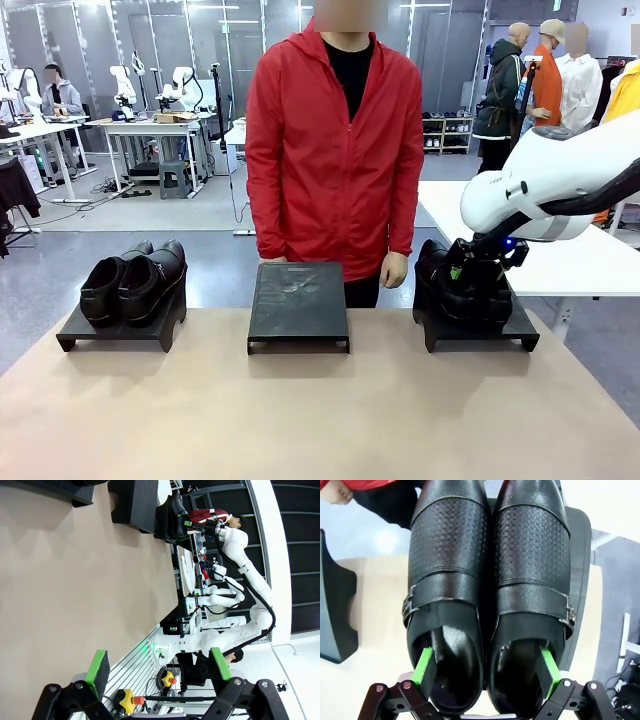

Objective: Place the shoes on the stand as instructed by the person.
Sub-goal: Pick up another pair of Shoes and place it on the Shoes Stand indicated by the person.

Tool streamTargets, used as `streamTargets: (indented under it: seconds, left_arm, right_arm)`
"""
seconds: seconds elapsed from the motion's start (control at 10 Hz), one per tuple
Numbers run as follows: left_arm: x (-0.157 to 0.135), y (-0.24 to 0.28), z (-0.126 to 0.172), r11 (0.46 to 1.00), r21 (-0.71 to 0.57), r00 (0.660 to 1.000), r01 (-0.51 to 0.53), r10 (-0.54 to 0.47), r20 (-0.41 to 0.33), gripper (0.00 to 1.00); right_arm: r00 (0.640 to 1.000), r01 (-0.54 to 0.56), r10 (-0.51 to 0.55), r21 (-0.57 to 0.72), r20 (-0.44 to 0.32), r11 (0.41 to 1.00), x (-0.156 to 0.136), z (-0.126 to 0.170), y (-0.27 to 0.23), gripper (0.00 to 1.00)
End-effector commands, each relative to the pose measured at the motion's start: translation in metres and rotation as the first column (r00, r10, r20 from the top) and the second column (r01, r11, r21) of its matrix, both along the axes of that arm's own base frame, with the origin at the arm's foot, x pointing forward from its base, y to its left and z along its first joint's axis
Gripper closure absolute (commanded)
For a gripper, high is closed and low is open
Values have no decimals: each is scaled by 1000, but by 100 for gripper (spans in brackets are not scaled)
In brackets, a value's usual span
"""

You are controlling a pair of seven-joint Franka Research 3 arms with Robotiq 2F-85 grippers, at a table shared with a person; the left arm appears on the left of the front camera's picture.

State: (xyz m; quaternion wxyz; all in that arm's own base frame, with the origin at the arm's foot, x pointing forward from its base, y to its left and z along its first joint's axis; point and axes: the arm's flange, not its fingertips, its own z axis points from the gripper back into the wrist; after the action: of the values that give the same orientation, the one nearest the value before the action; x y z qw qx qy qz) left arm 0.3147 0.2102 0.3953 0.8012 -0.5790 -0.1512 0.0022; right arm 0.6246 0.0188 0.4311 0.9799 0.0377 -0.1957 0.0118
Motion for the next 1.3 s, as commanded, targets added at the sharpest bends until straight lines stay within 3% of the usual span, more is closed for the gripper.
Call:
streamTargets:
  seconds: [0.0,0.3,0.5,0.6,0.9,1.2]
  left_arm:
    - [-3,0,1,1000,-4,1000,13,-13,8,0]
    - [-3,0,1,1000,-4,1000,13,-13,8,0]
    - [-3,0,1,1000,-4,1000,13,-13,8,0]
    - [-3,0,1,1000,-4,1000,13,-13,8,0]
    - [-3,0,1,1000,-4,1000,13,-13,8,0]
    - [-3,0,1,1000,-4,1000,13,-13,8,0]
  right_arm:
    - [998,-49,51,77,-24,996,-35,32,-18,0]
    - [988,-122,143,278,-57,953,-94,86,-64,0]
    - [967,-172,240,464,-90,869,-133,100,-105,0]
    - [953,-196,292,569,-82,799,-152,97,-133,0]
    - [923,-214,384,783,-35,585,-209,48,-216,0]
    - [923,-208,385,875,26,438,-243,-8,-261,0]
